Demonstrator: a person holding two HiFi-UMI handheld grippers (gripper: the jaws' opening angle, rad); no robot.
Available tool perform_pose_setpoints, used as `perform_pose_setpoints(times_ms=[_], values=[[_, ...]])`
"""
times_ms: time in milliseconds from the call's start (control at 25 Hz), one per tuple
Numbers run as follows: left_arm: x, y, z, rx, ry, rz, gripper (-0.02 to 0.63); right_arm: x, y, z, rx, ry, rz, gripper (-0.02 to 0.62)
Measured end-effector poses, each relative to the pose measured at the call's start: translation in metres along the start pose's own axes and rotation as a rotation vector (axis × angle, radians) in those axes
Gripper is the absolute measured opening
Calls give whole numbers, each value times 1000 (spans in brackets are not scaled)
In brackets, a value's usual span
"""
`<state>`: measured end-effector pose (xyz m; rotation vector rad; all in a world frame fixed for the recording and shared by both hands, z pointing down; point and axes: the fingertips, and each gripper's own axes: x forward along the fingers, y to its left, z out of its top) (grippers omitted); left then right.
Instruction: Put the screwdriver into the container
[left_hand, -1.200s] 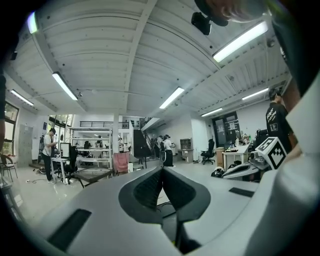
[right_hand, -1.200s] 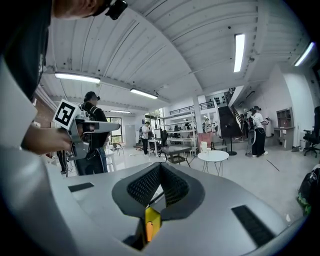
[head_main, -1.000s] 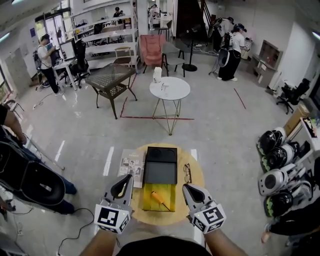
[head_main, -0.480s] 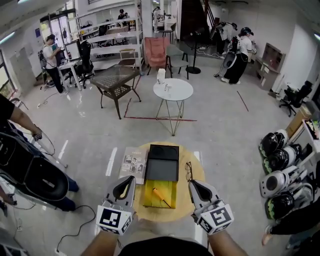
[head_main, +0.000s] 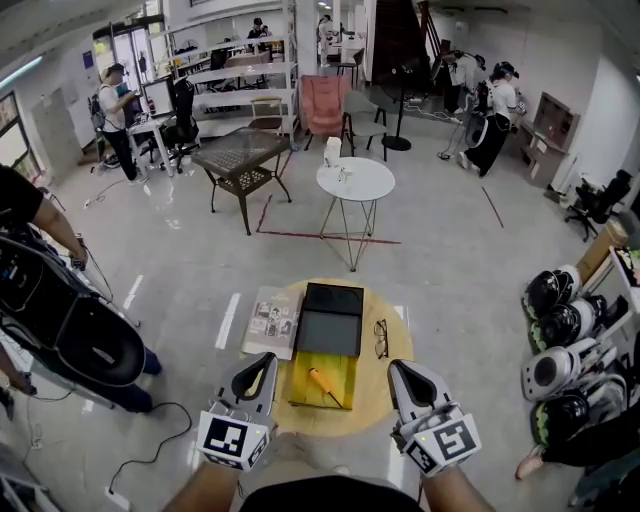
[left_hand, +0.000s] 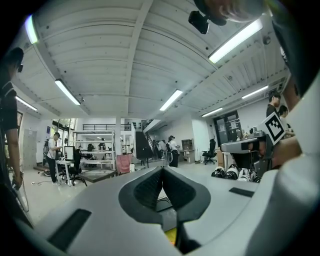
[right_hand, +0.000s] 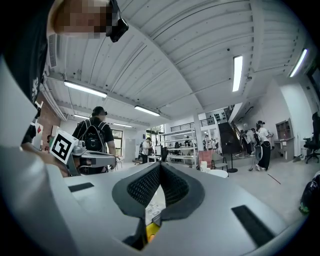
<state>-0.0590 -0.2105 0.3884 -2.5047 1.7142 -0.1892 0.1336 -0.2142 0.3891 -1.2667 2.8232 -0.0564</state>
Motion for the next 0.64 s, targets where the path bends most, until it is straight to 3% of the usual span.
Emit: perform_pose_setpoints(times_ms=[280,640], values=[[-16,-8,16,4,-21,4,17,-17,9,17,-9,-25,4,12],[-19,-9,10,1,-21,11,17,-19,6,10,-11,-26,-5,12]])
